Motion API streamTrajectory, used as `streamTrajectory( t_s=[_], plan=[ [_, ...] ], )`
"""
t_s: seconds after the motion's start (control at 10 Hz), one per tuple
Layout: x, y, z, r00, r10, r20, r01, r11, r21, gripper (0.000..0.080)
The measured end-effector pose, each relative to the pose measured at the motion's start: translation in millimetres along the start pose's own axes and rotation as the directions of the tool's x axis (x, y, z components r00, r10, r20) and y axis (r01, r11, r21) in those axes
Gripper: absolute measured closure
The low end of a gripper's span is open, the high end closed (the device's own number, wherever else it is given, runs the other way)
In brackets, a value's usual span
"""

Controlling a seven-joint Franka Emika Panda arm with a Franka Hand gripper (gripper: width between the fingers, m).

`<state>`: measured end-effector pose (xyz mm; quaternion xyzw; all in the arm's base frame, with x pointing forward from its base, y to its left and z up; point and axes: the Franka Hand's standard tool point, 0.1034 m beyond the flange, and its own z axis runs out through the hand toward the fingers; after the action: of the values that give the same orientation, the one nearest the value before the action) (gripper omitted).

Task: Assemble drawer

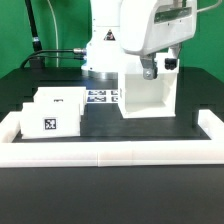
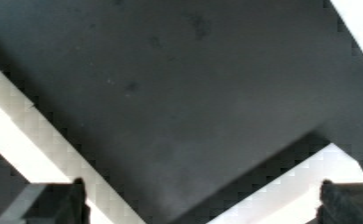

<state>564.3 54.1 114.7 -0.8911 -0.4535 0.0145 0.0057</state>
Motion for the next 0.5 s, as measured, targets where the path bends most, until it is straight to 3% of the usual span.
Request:
streamTrajectory(
  t_s=[0.5],
  plan=[
    [0.0,0.0,0.0,1.0,0.0,0.0,0.0,1.0,0.0,0.015]
  ],
)
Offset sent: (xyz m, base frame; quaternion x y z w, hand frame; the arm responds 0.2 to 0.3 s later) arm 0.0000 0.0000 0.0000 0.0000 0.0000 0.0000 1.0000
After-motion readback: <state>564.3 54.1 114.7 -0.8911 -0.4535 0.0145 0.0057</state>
